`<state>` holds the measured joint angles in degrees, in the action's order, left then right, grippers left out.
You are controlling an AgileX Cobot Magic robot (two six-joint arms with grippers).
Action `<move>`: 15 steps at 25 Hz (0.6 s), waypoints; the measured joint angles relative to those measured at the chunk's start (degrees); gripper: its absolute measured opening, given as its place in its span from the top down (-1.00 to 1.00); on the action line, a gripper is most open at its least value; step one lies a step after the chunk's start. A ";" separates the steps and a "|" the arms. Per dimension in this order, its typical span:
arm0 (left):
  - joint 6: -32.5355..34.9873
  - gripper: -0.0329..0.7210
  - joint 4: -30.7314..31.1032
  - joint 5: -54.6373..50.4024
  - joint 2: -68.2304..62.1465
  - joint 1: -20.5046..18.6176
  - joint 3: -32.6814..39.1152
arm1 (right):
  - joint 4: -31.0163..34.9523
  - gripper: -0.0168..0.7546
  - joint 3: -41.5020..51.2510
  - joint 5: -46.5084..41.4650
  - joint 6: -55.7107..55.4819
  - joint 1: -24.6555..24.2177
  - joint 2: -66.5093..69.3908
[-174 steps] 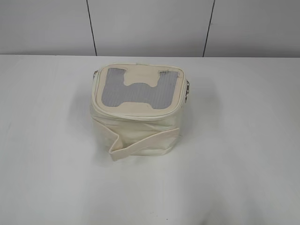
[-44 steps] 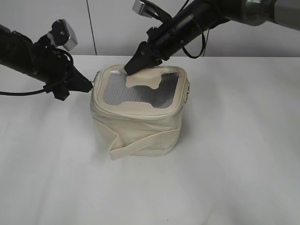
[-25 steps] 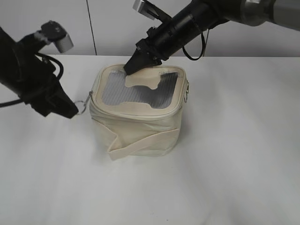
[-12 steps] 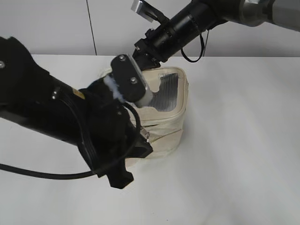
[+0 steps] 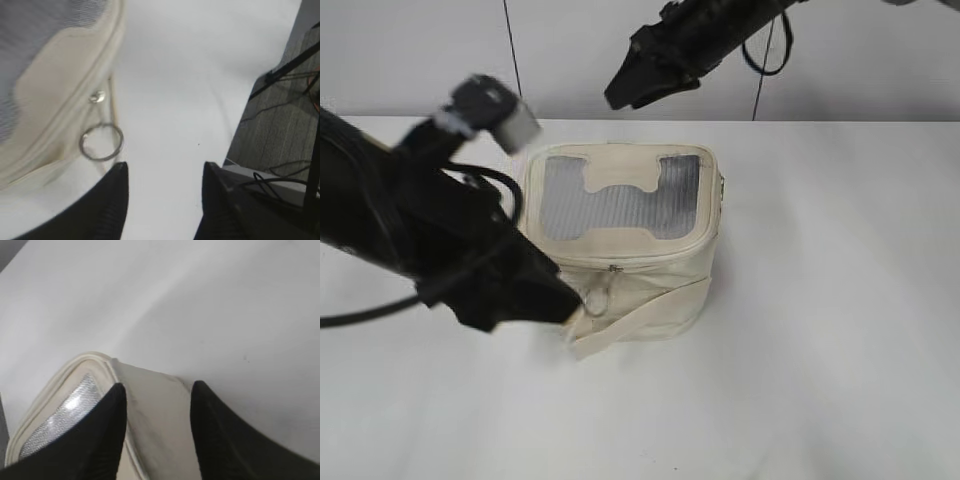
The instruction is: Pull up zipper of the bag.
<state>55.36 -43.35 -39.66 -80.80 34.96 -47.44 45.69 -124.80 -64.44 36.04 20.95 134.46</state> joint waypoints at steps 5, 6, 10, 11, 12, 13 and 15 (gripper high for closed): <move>1.07 -0.17 -3.14 -6.06 2.33 -15.53 -4.37 | 0.89 0.02 3.65 -1.75 -3.20 -7.50 -3.99; 3.07 -0.17 -4.54 -7.10 1.00 -18.10 -6.57 | 1.79 0.03 6.13 -1.67 -2.80 -9.19 -5.42; 8.89 -0.17 -10.70 -11.17 -9.16 -21.38 -17.88 | 7.22 0.10 26.94 4.35 4.99 -16.28 -14.43; 9.60 -0.18 -11.71 -12.31 -12.08 -21.14 -21.37 | 9.87 0.10 34.63 8.40 8.16 -17.58 -17.26; 10.03 -0.18 -12.39 -13.42 -15.67 -20.59 -24.38 | 13.49 0.11 42.76 13.18 13.20 -18.44 -20.90; 10.22 -0.19 -12.60 -14.19 -19.25 -19.87 -28.08 | 17.46 0.11 50.95 16.88 18.60 -18.77 -24.61; 10.45 -0.23 -12.85 -15.90 -25.54 -18.47 -35.95 | 30.12 0.11 64.56 23.43 34.94 -18.77 -30.50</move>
<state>65.80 -56.19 -55.56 -106.34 16.49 -83.38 75.81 -60.24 -41.01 70.98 2.18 103.96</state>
